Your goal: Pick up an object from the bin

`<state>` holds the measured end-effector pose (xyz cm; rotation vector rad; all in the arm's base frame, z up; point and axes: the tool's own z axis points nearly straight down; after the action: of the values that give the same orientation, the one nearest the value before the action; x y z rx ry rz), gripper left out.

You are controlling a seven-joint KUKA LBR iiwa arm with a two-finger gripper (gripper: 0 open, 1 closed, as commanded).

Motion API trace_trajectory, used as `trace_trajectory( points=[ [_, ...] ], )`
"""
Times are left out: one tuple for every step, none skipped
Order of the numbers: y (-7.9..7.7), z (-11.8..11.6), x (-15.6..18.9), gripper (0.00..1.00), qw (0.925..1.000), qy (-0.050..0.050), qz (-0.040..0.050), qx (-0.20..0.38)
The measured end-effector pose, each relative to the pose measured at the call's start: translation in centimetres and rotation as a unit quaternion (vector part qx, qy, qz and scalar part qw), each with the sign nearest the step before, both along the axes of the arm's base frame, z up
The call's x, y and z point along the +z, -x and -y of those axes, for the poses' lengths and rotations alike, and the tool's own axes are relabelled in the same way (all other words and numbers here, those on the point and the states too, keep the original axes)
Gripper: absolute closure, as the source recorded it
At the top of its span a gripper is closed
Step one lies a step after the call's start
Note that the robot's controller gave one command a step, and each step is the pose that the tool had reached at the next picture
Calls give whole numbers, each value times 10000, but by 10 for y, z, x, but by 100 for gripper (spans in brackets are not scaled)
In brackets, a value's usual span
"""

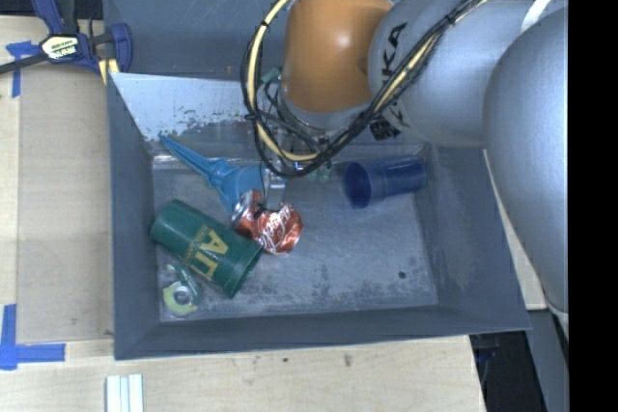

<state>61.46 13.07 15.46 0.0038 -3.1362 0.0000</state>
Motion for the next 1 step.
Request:
trace_trajectory(
  points=[
    [-2, 0, 5, 0, 10000, -5, 41, -10]
  ],
)
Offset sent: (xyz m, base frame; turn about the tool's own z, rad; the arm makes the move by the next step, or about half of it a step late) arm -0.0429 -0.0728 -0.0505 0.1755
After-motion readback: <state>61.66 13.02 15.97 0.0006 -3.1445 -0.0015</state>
